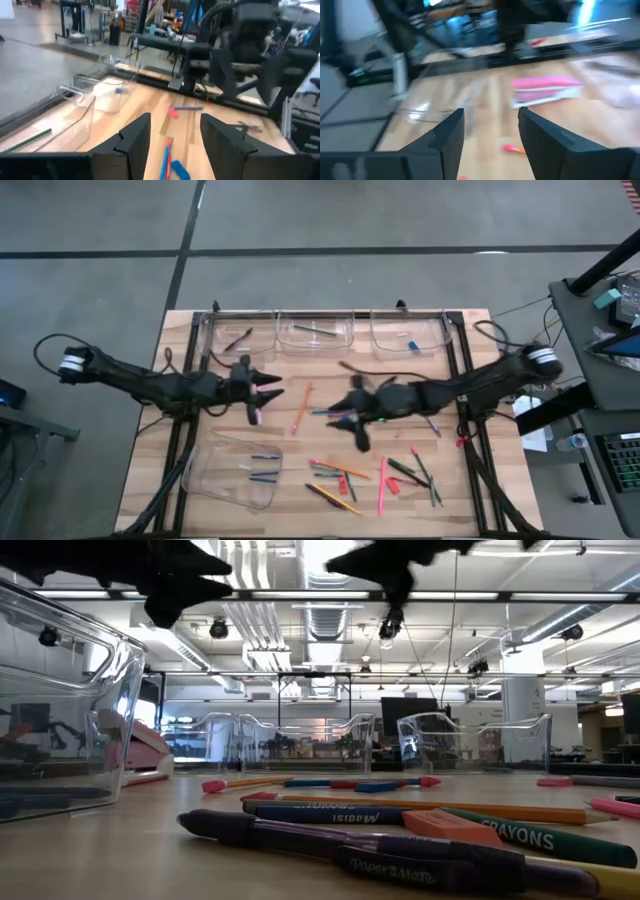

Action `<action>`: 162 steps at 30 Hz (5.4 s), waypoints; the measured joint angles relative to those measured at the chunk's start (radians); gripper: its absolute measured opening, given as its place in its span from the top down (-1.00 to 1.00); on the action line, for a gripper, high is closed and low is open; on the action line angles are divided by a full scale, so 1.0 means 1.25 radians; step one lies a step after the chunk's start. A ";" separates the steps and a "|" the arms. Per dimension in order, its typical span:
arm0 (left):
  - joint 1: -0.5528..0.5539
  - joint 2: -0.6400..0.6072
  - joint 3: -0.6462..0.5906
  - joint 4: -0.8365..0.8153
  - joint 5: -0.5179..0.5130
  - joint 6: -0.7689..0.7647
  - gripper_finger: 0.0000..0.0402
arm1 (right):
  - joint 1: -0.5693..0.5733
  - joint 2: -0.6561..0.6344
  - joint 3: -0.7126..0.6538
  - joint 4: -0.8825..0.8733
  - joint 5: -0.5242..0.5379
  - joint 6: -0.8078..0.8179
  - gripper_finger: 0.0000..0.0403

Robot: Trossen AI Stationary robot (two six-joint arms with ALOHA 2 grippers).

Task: Sort crayons/erasers/pens/pencils in bins
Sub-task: Put the orange pencil into the top middle transparent bin, then put the light purple pen into the top left transparent bin

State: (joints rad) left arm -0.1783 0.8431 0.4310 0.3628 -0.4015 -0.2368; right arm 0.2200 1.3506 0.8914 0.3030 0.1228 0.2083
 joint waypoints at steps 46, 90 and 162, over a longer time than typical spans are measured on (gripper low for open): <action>0.070 0.721 0.519 -0.745 0.257 -0.344 0.21 | 0.070 -0.287 -0.374 0.223 0.168 0.043 0.14; 0.082 0.704 0.517 -0.817 0.189 -0.332 0.95 | 0.070 -0.287 -0.375 0.223 0.175 0.040 0.14; 0.457 0.279 0.552 -0.546 0.412 0.268 0.16 | 0.070 -0.300 -0.308 -0.029 0.189 0.121 0.14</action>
State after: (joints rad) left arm 0.3927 1.1923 1.1211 -0.3194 0.1131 0.0985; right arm 0.3075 0.9762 0.5067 0.2673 0.3595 0.3597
